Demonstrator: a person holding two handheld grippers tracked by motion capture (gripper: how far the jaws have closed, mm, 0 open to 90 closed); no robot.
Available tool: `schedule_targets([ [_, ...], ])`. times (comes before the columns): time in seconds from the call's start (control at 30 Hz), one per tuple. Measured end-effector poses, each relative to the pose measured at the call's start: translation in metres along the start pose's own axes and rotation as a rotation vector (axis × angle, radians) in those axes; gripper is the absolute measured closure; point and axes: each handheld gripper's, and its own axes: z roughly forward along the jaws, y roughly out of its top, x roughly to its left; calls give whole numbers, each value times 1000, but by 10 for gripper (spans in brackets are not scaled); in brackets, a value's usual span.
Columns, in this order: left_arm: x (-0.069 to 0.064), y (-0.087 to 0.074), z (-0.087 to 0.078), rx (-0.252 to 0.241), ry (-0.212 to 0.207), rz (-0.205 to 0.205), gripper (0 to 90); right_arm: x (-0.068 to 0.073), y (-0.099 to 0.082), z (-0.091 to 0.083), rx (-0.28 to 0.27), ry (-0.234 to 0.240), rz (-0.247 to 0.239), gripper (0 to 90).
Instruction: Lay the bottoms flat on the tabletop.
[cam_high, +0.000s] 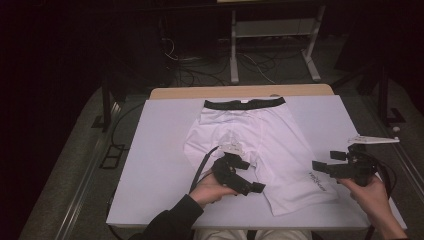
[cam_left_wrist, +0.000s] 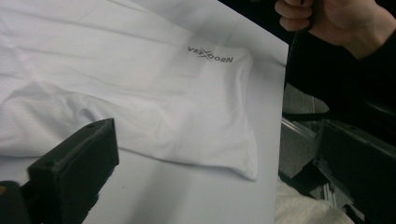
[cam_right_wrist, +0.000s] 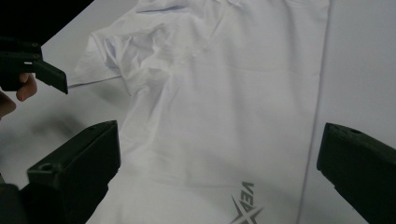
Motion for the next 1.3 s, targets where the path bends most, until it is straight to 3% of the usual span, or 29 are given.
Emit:
schedule_targets([
  [0.3, 18, -1, -37, -40, 94, -33, 1, 13, 21, 11, -5, 33, -37, 0],
  [0.53, 31, -1, -69, -56, 181, -38, 1, 22, 29, 28, 32, 45, -63, 0],
  [0.8, 38, -5, -98, -86, 239, -56, 2, 32, 35, 43, 47, 68, -84, 0],
  [1.07, 48, -20, -113, -100, 282, -93, 2, 49, 43, 63, 72, 103, -117, 0],
  [1.3, 56, -37, -116, -97, 296, -114, 34, 66, 51, 81, 81, 137, -144, 2],
])
